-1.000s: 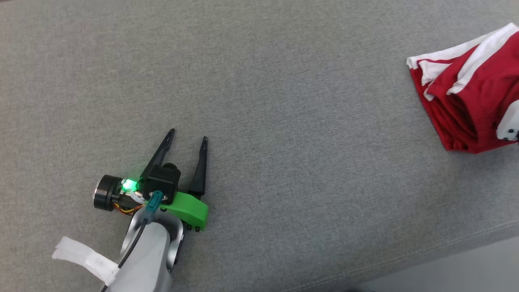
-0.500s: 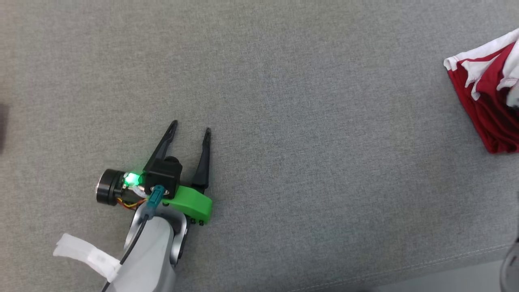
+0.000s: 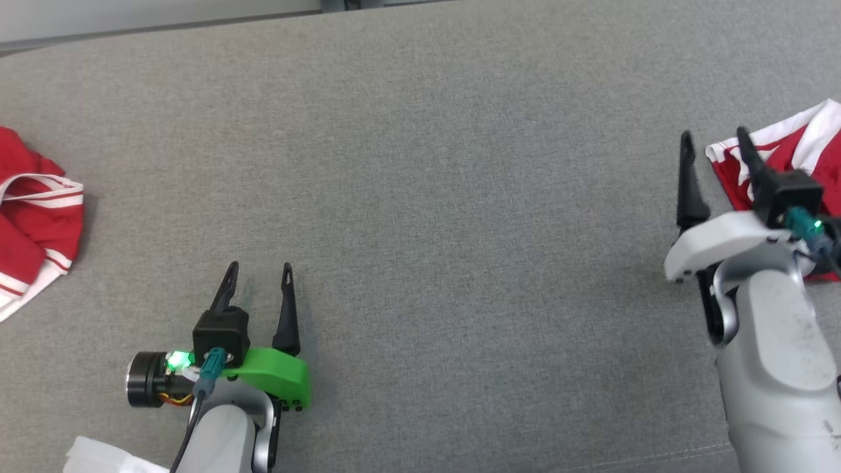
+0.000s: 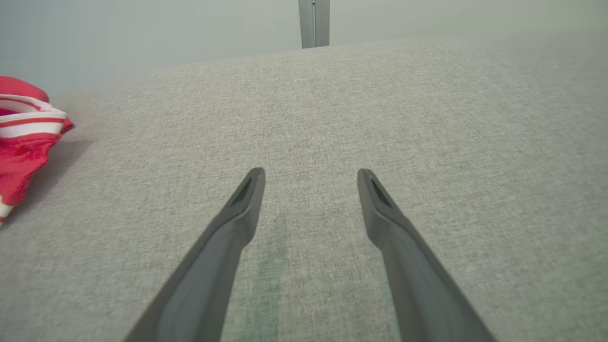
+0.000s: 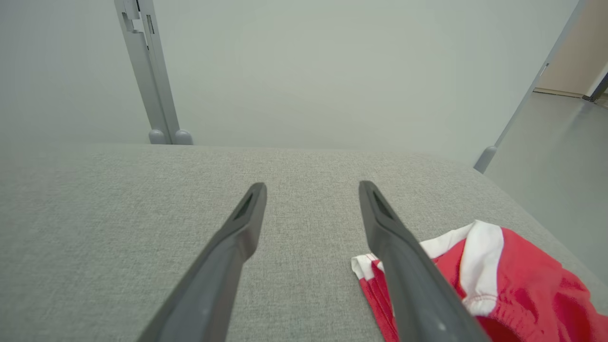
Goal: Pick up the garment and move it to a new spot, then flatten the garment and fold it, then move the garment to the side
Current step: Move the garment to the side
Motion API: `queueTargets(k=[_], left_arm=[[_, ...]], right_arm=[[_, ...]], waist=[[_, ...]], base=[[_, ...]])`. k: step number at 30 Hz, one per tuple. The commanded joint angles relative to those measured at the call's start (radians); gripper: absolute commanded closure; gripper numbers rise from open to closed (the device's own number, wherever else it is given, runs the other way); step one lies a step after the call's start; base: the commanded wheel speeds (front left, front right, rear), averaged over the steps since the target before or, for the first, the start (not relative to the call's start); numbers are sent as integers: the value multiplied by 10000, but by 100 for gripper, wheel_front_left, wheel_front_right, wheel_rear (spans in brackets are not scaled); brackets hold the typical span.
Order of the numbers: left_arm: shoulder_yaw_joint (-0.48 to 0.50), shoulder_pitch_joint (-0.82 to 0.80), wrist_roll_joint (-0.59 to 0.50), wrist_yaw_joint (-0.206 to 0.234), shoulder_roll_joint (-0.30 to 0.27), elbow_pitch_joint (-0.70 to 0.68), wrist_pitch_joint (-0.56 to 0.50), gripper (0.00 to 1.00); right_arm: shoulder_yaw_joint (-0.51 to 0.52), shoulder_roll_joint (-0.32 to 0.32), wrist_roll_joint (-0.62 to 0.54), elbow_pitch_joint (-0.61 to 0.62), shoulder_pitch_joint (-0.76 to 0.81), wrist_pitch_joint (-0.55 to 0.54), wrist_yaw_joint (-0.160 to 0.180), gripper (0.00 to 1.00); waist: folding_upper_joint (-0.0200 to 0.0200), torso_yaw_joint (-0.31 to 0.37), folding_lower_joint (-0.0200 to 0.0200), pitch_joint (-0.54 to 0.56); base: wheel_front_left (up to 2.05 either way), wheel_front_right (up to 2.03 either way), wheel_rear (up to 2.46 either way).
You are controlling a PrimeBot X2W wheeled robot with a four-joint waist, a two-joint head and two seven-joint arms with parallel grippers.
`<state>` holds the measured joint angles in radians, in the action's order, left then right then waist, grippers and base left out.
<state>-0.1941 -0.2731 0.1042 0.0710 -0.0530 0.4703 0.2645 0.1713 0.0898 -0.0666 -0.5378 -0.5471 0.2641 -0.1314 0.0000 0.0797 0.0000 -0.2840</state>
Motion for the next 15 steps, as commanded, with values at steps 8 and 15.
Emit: queueTargets(k=[8,15], left_arm=[[860,855,163,224,0,123,-5,0],[1392,1439,161,285,8,167,-5,0]], right_arm=[[-794,-355,643,331,2078,3,14,0],[-1465,-379,1170,478,2905,3,14,0]], waist=[[0,-819,0,1480],[0,-928,0,2152]], base=[[0,0,0],[0,0,0]])
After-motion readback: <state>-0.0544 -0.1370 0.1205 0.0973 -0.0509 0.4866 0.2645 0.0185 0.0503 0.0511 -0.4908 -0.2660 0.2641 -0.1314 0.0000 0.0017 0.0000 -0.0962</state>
